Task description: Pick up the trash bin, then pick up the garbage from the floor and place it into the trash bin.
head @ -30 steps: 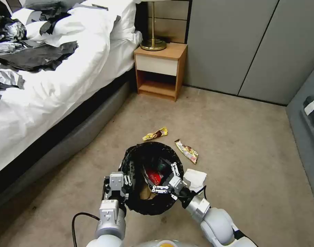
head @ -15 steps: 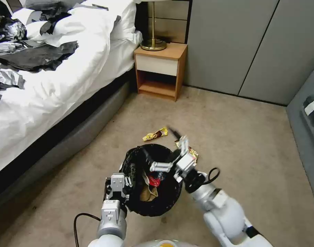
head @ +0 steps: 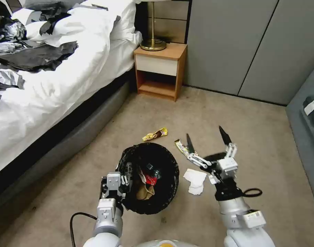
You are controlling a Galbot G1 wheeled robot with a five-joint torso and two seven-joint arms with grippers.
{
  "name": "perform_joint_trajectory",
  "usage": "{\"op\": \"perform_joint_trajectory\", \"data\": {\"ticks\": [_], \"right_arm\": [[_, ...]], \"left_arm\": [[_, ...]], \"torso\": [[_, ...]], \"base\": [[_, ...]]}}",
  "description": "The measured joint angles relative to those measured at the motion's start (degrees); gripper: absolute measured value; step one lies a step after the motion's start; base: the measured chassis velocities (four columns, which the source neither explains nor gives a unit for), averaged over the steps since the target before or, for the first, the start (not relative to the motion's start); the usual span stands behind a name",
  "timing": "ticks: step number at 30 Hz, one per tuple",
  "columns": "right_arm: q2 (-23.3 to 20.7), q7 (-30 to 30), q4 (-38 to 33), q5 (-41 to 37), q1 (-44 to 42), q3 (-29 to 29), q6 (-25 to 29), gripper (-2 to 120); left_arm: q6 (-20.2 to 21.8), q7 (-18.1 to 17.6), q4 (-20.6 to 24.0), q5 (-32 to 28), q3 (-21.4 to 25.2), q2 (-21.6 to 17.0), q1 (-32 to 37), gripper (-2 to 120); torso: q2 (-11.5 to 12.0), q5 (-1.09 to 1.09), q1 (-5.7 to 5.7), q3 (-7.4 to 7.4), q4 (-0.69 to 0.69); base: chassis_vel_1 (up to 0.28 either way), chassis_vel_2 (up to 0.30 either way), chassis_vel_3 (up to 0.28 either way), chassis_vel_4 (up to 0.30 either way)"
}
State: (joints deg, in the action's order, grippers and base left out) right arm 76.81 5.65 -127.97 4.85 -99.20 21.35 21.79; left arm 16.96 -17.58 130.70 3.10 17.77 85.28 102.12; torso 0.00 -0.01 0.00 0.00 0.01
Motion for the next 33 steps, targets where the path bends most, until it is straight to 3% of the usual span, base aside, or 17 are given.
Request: {"op": "perform_joint_trajectory", "data": {"ticks": [8, 13, 18, 21, 22, 24, 26, 28, 30, 33], "right_arm": [[-0.05, -0.11, 3.46, -0.21, -2.77, 1.98, 2.38, 100], [-0.45, -0.15, 5.29, -1.49, -0.69, 2.33, 1.17, 100], [-1.51, -0.16, 7.01, -4.91, 6.00, 1.93, -4.84, 100], [-2.51, 0.17, 8.58, -8.88, 12.17, 0.16, -13.11, 100], [-2.51, 0.17, 8.58, -8.88, 12.17, 0.16, -13.11, 100], [-3.25, 0.98, 11.35, -13.73, 16.18, -2.02, -22.95, 100], [-3.30, 1.05, 11.96, -14.17, 16.61, -2.24, -23.81, 100], [-3.51, 0.96, 18.41, -15.79, 19.48, -3.72, -28.42, 100], [-3.55, 0.69, 20.24, -15.89, 20.04, -4.02, -29.37, 100], [-3.41, -1.72, 30.04, -15.63, 22.35, -5.45, -31.83, 100]], "left_arm": [[0.28, -0.08, 0.53, -1.09, 0.72, -0.58, -0.87, 1], [0.69, -0.10, 0.93, -1.22, 0.59, -0.37, -1.15, 1], [0.79, -0.14, 1.26, -1.16, 0.62, -0.27, -0.89, 1], [0.79, -0.20, 1.48, -0.87, 0.65, 0.11, -0.39, 1], [0.79, -0.20, 1.48, -0.87, 0.65, 0.11, -0.39, 1], [0.75, -0.21, 1.49, -0.54, 0.52, 0.31, -0.20, 1], [0.74, -0.21, 1.49, -0.51, 0.50, 0.33, -0.20, 1], [0.66, -0.22, 1.49, -0.33, 0.38, 0.46, -0.08, 1], [0.64, -0.22, 1.49, -0.30, 0.37, 0.49, -0.01, 1], [0.58, -0.24, 1.58, -0.26, 0.35, 0.61, 0.23, 1]], "torso": [[0.00, 0.00, 0.00, 0.00, -0.01], [0.00, 0.00, 0.00, 0.00, -0.02], [0.00, 0.00, 0.00, 0.00, -0.01], [0.00, 0.00, 0.00, -0.01, 0.00], [0.00, 0.00, 0.00, -0.01, 0.00], [0.00, 0.02, 0.00, 0.00, -0.01], [0.00, 0.01, 0.00, 0.00, -0.01], [0.00, 0.00, 0.00, 0.00, 0.00], [0.00, 0.00, 0.00, 0.00, -0.01], [0.00, 0.01, 0.00, 0.00, -0.01]], "base": [[0.000, 0.000, 0.000, 0.000], [0.000, 0.000, 0.000, 0.000], [0.000, 0.000, 0.000, 0.000], [0.000, 0.000, 0.000, 0.000], [0.000, 0.000, 0.000, 0.000], [0.000, 0.000, 0.000, 0.000], [0.000, 0.000, 0.000, 0.000], [0.000, 0.000, 0.000, 0.000], [0.000, 0.000, 0.000, 0.000], [0.000, 0.000, 0.000, 0.000]]}}
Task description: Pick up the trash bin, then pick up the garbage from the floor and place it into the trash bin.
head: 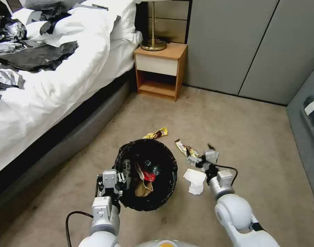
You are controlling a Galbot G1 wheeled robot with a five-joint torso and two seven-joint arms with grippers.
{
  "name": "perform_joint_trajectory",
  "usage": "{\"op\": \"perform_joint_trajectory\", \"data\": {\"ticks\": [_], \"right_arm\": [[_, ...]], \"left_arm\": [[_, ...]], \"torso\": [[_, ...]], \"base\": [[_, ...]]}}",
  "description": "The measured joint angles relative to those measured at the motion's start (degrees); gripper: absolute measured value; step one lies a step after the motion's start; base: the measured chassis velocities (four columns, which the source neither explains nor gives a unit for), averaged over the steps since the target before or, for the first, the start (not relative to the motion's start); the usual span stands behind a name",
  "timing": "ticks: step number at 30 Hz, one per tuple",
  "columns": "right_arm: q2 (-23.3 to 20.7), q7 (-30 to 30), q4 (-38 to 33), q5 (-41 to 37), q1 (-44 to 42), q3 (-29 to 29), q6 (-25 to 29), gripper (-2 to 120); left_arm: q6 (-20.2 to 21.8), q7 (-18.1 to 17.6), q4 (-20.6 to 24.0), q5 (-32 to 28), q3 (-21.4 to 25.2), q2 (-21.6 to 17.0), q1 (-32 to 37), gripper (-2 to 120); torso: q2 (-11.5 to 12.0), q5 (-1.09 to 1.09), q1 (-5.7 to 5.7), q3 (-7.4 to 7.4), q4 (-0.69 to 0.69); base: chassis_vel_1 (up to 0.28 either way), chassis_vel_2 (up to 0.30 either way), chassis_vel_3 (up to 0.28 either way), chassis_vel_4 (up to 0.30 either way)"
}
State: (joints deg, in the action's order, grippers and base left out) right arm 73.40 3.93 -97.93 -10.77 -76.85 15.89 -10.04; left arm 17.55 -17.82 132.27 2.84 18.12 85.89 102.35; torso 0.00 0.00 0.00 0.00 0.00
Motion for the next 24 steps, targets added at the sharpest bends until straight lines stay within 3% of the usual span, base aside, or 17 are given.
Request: {"op": "perform_joint_trajectory", "data": {"ticks": [1, 5, 11, 24], "right_arm": [[0.00, 0.00, 0.00, 0.00, 0.00, 0.00, 0.00, 100], [1.25, -2.77, 11.23, 1.61, 2.45, -0.40, -0.12, 100], [1.82, -5.38, 18.02, 3.33, 4.19, 1.05, 0.84, 100], [1.15, -7.26, 23.44, 3.72, 4.53, 3.93, 3.86, 100]], "left_arm": [[0.00, 0.00, 0.00, 0.00, 0.00, 0.00, 0.00, 1], [-0.05, -0.06, -0.02, 0.19, -0.14, 0.21, 0.04, 1], [-0.07, -0.21, -0.30, 0.26, -0.24, 0.25, 0.00, 1], [-0.05, -0.36, -0.48, 0.06, -0.43, 0.15, -0.32, 1]], "torso": [[0.00, 0.00, 0.00, 0.00, 0.00], [0.00, -0.01, 0.00, 0.00, 0.00], [0.00, 0.00, 0.00, 0.00, 0.00], [0.00, 0.00, 0.00, 0.00, 0.00]], "base": [[0.000, 0.000, 0.000, 0.000], [0.000, 0.000, 0.000, 0.000], [0.000, 0.000, 0.000, 0.000], [0.000, 0.000, 0.000, 0.000]]}}
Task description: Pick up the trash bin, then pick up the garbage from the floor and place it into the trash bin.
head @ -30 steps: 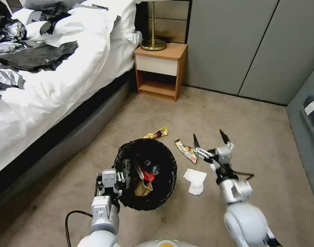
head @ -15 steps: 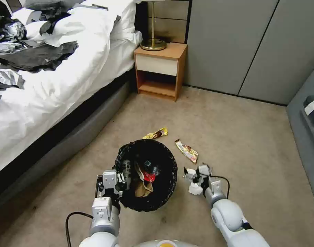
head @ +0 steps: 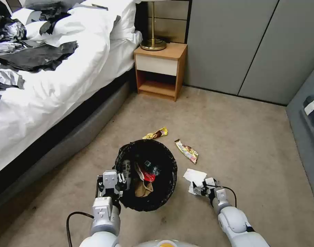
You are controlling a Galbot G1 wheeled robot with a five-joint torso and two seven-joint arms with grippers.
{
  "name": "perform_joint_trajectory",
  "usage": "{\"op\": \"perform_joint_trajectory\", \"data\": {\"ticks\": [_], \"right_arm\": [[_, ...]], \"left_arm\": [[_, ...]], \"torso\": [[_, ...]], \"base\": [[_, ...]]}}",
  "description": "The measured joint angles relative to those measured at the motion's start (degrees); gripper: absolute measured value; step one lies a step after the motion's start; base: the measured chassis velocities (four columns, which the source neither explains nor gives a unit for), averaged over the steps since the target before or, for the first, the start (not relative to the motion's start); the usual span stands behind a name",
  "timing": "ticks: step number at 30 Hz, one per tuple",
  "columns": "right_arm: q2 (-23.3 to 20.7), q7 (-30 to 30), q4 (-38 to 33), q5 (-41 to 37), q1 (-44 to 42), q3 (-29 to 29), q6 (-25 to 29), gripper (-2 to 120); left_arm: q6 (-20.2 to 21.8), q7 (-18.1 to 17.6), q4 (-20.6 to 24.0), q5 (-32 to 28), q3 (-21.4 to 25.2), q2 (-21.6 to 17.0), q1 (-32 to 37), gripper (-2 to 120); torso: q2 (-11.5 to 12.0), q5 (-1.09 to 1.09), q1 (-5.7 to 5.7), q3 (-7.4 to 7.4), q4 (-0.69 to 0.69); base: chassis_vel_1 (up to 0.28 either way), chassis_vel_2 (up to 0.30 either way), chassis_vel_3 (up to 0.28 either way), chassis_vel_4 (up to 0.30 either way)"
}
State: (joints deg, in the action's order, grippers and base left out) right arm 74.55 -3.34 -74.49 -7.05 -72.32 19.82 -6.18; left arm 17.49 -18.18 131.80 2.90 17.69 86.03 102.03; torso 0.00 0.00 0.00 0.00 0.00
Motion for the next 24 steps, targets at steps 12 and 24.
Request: {"op": "perform_joint_trajectory", "data": {"ticks": [12, 24], "right_arm": [[0.99, -1.29, 4.39, -0.07, 2.13, 0.10, 2.60, 98], [2.05, -1.41, 10.20, 1.17, 5.67, -0.15, 3.13, 75]], "left_arm": [[-0.04, -0.08, 0.23, 0.55, -0.05, 0.03, 0.83, 1], [-0.27, -0.13, 0.36, 1.13, -0.18, 0.26, 1.12, 1]], "torso": [[0.00, 0.00, 0.00, 0.00, 0.00], [0.00, 0.00, 0.00, 0.00, 0.00]], "base": [[0.000, 0.000, 0.000, 0.000], [0.000, 0.000, 0.000, 0.000]]}}
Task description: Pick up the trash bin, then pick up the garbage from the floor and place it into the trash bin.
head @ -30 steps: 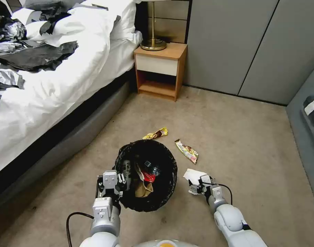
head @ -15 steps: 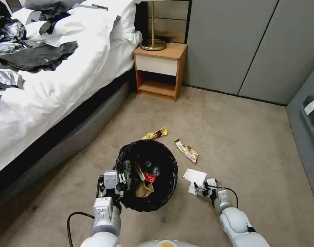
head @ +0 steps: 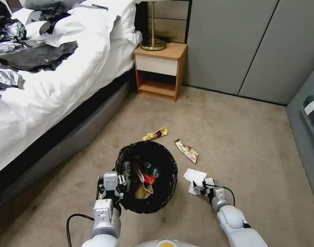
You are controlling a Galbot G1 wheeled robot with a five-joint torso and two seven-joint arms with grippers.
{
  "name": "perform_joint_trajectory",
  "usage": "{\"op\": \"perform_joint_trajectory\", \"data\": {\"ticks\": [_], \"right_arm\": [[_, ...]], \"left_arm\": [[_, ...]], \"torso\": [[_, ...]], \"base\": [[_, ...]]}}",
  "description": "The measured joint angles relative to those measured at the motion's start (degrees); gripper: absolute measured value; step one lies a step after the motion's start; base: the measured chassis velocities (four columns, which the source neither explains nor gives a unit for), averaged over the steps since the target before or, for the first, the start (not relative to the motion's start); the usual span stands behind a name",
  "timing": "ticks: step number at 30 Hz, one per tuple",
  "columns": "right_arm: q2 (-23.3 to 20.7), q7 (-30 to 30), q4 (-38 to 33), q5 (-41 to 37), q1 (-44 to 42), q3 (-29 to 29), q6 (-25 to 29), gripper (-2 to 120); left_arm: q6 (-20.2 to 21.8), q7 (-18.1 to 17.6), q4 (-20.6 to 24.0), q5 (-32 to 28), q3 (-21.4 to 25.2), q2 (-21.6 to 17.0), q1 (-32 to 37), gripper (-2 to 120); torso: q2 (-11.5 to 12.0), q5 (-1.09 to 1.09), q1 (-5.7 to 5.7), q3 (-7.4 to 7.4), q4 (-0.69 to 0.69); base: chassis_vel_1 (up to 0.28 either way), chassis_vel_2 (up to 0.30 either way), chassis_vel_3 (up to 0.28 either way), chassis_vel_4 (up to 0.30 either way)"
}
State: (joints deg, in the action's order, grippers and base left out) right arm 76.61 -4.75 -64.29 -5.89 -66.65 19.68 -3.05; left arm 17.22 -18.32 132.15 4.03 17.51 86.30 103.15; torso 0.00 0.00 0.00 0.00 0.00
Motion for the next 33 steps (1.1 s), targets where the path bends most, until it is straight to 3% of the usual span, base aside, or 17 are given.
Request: {"op": "perform_joint_trajectory", "data": {"ticks": [8, 21, 26, 28, 33], "right_arm": [[0.93, -0.31, 3.89, -0.16, 1.99, 0.55, -0.10, 42], [1.30, -0.88, 6.94, -0.11, 2.94, 1.45, 1.65, 0], [1.06, -0.37, 5.74, 0.01, 2.39, 1.40, 2.40, 0], [0.69, 0.27, 4.29, 0.07, 1.48, 1.35, 3.16, 0], [0.46, 0.80, -0.20, 0.28, -0.47, 1.28, 5.39, 0]], "left_arm": [[-0.38, -0.07, 0.00, 0.08, -0.12, 0.06, 0.13, 1], [-0.49, -0.12, 0.26, 0.36, -0.40, -0.08, 0.50, 1], [-0.49, -0.12, 0.38, 0.42, -0.52, -0.09, 0.43, 1], [-0.49, -0.12, 0.38, 0.44, -0.56, -0.10, 0.40, 1], [-0.48, -0.10, 0.38, 0.44, -0.61, -0.16, 0.19, 1]], "torso": [[0.00, 0.01, 0.00, 0.01, 0.00], [-0.01, -0.01, -0.01, 0.01, 0.03], [0.00, -0.03, 0.00, 0.00, 0.01], [0.00, 0.04, 0.00, -0.01, -0.07], [0.00, 0.02, 0.00, -0.01, -0.03]], "base": [[0.000, 0.000, 0.000, 0.000], [0.000, 0.000, 0.000, 0.000], [0.000, 0.000, 0.000, 0.000], [0.000, 0.000, 0.000, 0.000], [0.000, 0.000, 0.000, 0.000]]}}
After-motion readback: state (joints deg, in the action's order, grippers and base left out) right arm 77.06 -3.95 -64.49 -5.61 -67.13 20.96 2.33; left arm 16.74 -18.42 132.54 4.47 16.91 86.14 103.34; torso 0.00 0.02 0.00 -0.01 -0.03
